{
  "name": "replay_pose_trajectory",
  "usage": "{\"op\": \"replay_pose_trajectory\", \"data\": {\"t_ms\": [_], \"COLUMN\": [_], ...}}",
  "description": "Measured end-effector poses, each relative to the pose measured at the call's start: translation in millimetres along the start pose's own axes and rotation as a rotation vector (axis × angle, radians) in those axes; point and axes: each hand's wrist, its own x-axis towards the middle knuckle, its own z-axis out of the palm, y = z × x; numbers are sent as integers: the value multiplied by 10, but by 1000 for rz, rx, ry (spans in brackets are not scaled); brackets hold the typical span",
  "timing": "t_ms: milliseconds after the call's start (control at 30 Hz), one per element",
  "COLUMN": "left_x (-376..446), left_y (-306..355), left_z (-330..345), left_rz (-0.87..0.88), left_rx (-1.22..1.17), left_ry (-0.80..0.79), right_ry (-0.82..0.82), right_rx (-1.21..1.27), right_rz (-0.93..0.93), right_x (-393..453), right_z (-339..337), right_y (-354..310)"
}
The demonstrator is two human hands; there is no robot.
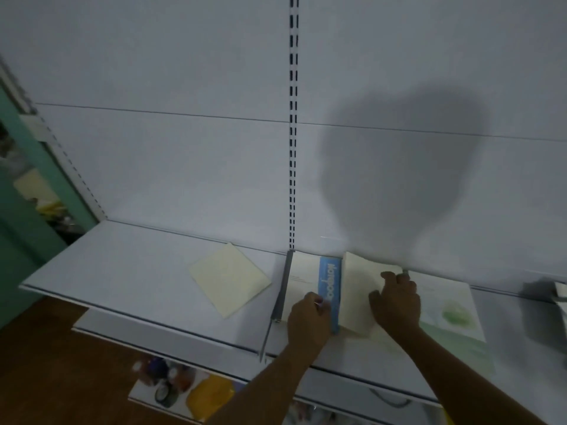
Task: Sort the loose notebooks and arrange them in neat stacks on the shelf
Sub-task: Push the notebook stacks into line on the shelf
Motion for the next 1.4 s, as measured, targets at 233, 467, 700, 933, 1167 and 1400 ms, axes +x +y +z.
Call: {"op": "replay_pose_trajectory", "data": {"t_ms": [233, 467, 700, 933, 1167, 1400], "left_x": [249, 243, 403, 523, 521, 523], "left_y": [-496, -1198, -1476, -1505, -1493, -1425], "left_z": [-858, -1488, -1651, -1504, -1590, -1643], "left_rz": [-226, -469, -482, -525, -556, -520], "left_rx": [14, 60, 129, 35, 9, 81], "left_ry": [219, 213, 50, 20, 42, 14], "right_ry": [-80, -407, -417, -390, -449, -458], "right_rx": [223, 208, -24, -3, 111, 25], "right_rz": [-292, -402, -349, -190, -135, -109], "right_x": [-80, -293, -302, -485, -485, -620], "right_z": [228, 772, 1015, 1118, 1067, 987], "right_y": [-1080, -1972, -2383, -2384, -2323, -2297]}}
